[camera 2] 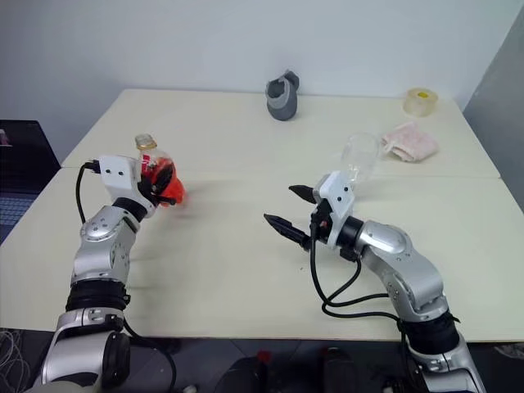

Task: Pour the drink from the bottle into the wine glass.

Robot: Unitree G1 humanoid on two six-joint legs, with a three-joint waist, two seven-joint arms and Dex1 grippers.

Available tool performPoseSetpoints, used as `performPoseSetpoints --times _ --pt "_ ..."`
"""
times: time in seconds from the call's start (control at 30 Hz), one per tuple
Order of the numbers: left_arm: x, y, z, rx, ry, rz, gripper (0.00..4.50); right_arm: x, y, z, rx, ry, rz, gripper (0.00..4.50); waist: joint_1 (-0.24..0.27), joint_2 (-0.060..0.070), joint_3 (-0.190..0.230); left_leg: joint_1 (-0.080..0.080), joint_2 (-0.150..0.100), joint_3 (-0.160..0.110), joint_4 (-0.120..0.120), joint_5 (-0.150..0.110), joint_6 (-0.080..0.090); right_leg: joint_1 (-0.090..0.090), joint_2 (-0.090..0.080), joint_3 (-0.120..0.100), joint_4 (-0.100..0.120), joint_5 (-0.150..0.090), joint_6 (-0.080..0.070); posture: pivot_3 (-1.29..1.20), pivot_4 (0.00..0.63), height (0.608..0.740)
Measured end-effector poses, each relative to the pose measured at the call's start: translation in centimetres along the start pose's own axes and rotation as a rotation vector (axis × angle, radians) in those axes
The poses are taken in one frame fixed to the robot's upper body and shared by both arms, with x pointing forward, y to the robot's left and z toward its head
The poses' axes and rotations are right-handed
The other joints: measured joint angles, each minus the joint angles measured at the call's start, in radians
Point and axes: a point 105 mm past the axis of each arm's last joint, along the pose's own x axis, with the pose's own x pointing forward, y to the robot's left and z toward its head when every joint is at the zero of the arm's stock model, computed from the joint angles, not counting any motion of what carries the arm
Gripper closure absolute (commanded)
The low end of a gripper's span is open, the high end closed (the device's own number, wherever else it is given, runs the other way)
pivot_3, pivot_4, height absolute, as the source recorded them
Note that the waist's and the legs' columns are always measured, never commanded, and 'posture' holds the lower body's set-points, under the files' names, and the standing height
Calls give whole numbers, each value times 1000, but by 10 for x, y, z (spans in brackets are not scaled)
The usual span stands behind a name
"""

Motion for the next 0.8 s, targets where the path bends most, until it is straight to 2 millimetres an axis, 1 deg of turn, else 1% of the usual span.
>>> performPoseSetpoints --times 0.03,0.1,0.13,0.4,0.43,0.6,0.73,0.8 --pt "2 0 -4 -11 2 7 3514 1 -1 -1 1 -2 -2 300 0 0 0 0 0 0 0 0 0 0 0 0 0 0 0 0 150 740" --pt "4 0 -11 -36 9 16 2887 2 0 -1 0 -8 -3 271 0 0 0 0 0 0 0 0 0 -1 0 0 1 0 0 0 150 740" --pt "4 -1 -14 -45 13 18 2697 3 0 -1 0 -7 -2 271 -1 0 0 0 0 0 0 0 0 -1 0 0 1 0 0 0 150 740" --pt "4 3 -16 -57 -25 42 88 3 -2 -3 -6 -2 -35 271 -1 0 0 0 0 -1 0 0 0 -1 0 0 1 0 0 0 150 740" --pt "4 4 -16 -58 -26 44 14 3 -2 -3 -4 -1 -37 271 -1 0 0 0 0 -1 0 0 0 -1 0 0 1 0 0 0 150 740" --pt "-4 5 -20 -50 -23 48 14 -1 1 -6 1 2 -39 271 -2 0 0 0 1 -1 0 0 0 -1 0 0 1 0 0 0 150 740" --pt "-18 5 -25 -53 -6 58 14 -5 1 -12 11 19 -50 271 -4 0 0 1 1 -1 0 0 1 -1 0 0 1 0 0 0 150 740" --pt "-30 2 -26 -61 -1 56 14 -8 1 -14 17 20 -59 271 -4 0 0 0 2 -1 -1 0 0 -1 0 1 1 0 0 0 150 740"
